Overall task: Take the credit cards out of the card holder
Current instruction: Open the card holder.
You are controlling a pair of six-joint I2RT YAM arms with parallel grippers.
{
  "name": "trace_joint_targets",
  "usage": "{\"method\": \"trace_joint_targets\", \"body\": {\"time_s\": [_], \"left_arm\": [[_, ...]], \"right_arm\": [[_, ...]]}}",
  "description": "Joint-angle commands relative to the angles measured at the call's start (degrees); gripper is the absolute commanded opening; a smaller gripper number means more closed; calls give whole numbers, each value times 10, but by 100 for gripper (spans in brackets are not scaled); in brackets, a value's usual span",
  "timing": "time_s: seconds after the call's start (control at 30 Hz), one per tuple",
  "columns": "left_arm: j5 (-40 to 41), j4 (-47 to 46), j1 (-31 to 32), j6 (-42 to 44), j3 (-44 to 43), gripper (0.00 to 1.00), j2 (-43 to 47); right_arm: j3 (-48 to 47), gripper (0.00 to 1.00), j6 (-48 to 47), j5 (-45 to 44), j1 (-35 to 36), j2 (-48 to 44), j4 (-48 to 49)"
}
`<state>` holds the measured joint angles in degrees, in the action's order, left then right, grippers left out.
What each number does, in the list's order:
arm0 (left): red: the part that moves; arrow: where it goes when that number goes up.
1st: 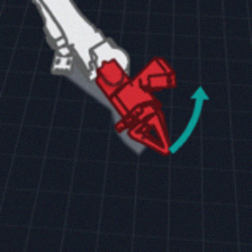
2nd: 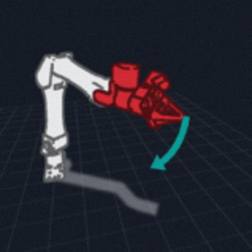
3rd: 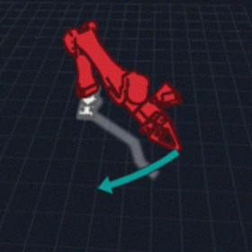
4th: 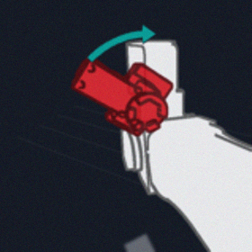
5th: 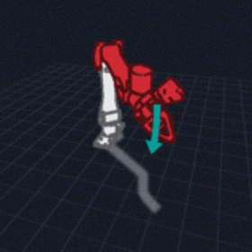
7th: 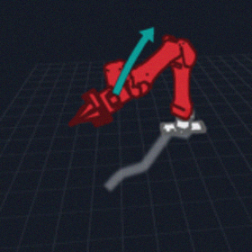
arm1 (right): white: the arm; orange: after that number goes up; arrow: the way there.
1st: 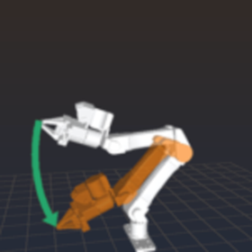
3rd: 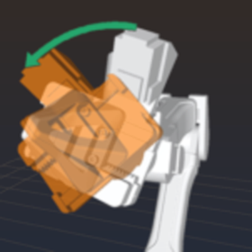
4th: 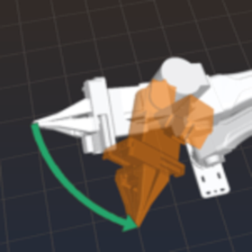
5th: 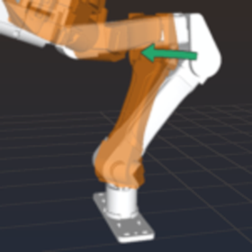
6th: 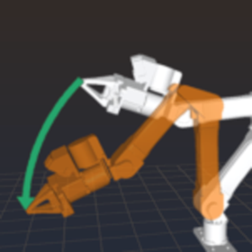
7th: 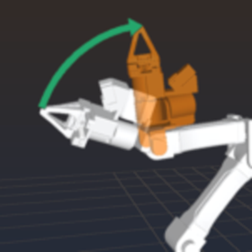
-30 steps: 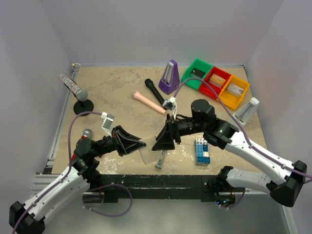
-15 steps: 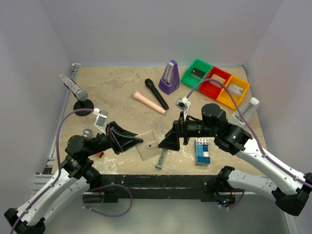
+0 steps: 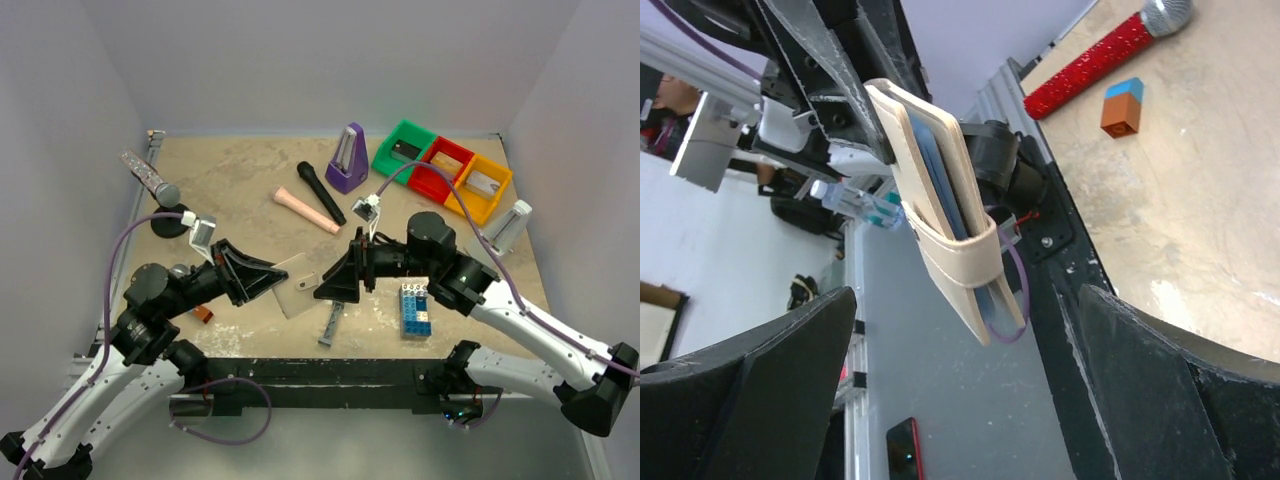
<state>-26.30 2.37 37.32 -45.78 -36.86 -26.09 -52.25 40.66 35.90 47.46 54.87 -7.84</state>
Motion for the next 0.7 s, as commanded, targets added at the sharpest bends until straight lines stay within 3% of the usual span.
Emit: {"method": "trace_joint_targets", "body": {"time_s": [0.0,0.23,0.67], "left_arm": [[7,-14,3,-3,-3,0,9],[7,-68,2,-24,18,0,17],[56,-105,2,-49,30,0,15]], "right_arm": [[-4,99,41,51,-1,29,92],[4,95,51,62,2,56,113],[9,49,86,104,18,88,184]]}}
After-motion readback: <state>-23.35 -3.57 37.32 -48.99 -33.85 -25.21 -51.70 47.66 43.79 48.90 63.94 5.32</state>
